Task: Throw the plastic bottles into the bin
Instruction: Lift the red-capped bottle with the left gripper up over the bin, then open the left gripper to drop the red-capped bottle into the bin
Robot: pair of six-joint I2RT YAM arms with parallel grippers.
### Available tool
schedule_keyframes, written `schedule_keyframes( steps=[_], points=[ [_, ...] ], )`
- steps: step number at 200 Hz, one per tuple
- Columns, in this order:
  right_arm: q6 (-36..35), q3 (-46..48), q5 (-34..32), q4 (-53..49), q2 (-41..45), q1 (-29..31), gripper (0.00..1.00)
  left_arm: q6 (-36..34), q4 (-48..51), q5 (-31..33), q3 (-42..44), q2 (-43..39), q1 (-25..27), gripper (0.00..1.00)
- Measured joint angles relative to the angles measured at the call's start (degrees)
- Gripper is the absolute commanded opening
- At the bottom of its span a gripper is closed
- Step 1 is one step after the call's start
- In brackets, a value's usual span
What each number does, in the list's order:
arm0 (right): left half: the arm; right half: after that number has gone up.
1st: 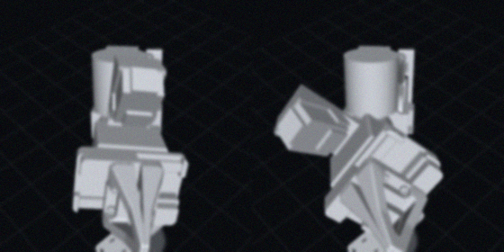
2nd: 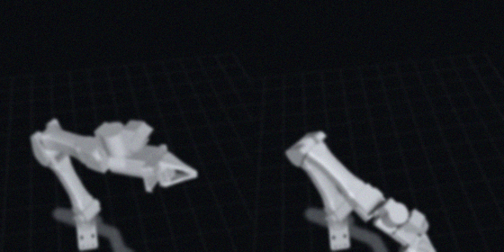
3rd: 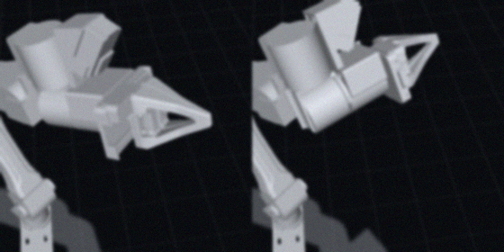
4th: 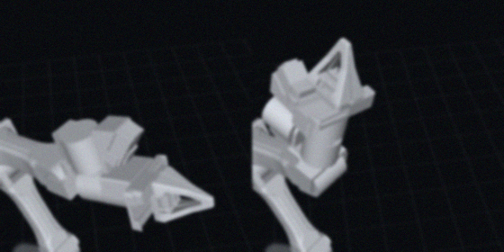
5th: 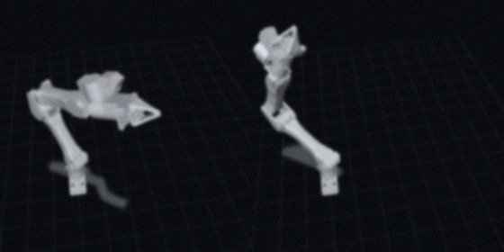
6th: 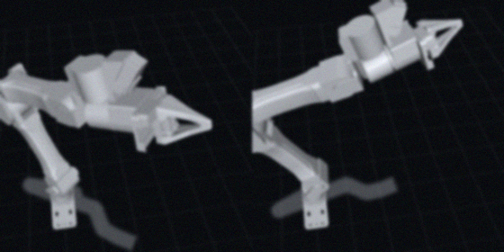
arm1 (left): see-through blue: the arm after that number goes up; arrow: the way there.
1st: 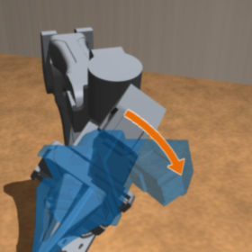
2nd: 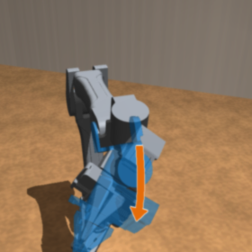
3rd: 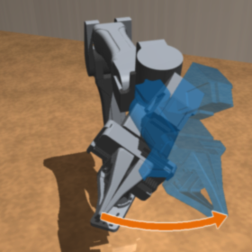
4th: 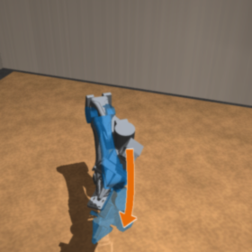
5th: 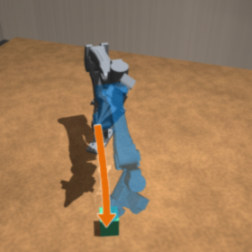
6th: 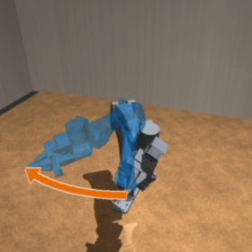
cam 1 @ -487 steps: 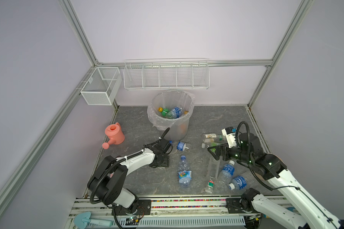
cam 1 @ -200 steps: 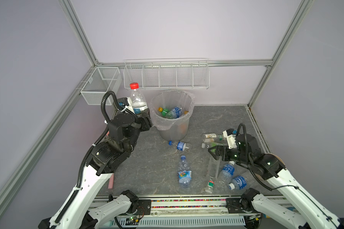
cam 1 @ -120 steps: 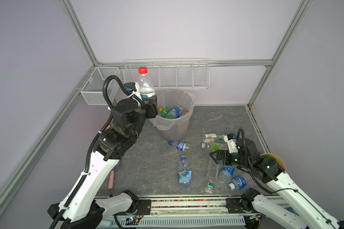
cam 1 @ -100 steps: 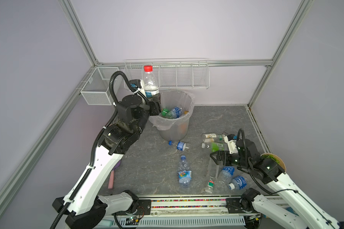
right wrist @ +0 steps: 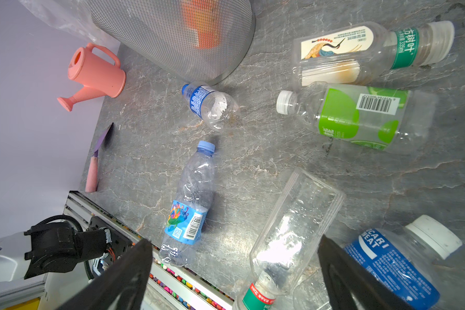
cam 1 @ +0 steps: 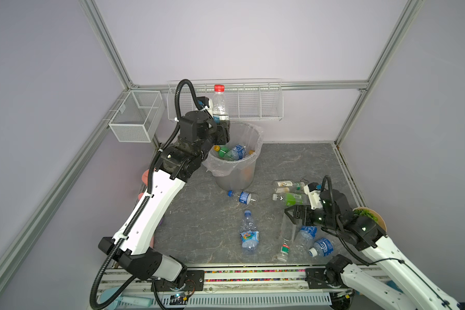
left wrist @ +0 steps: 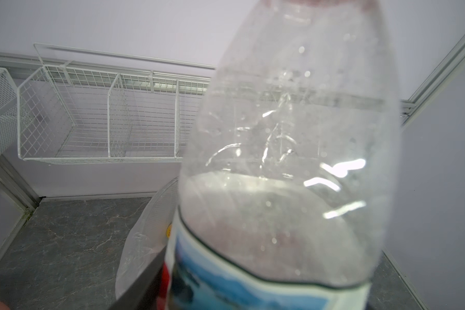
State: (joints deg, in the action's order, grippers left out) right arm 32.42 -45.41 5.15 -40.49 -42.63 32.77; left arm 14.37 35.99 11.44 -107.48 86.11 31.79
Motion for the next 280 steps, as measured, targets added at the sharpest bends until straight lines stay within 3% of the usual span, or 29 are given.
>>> schedule_keyframes(
  steps=[11, 23, 25, 31, 39, 85, 148, 280],
  points=[
    [0.0, 0.0, 0.0, 0.0, 0.1, 0.0, 0.98, 0.5, 1.1, -1.6, -0.5, 1.9, -1.4, 0.3],
    [0.0, 0.0, 0.0, -0.1, 0.3, 0.0, 0.98, 0.9, 3.3, -3.2, -1.6, 4.5, -2.1, 0.41],
    [0.0, 0.0, 0.0, -0.1, 0.3, 0.0, 0.99, 0.9, 3.7, -3.5, -1.7, 5.0, -2.1, 0.46],
    [0.0, 0.0, 0.0, -0.2, 0.4, 0.0, 0.99, 1.0, 5.2, -4.4, -2.5, 6.5, -2.1, 0.75],
    [0.0, 0.0, -0.2, -0.3, 0.4, 0.0, 0.98, 1.0, 7.3, -5.8, -3.7, 8.4, -2.1, 1.0],
    [0.0, 0.0, -0.4, -0.8, 0.4, 0.0, 0.99, 1.5, 16.2, -6.2, -6.5, 12.7, -1.8, 0.99],
    [0.0, 0.0, -0.7, -0.8, 0.4, 0.0, 0.99, 1.4, 11.1, -7.2, -5.2, -1.5, -1.8, 0.99],
    [-0.3, 0.0, -0.8, -1.4, -1.1, 0.0, 0.99, 1.4, -1.6, -10.4, 17.6, -23.8, -1.8, 0.98]
  ],
)
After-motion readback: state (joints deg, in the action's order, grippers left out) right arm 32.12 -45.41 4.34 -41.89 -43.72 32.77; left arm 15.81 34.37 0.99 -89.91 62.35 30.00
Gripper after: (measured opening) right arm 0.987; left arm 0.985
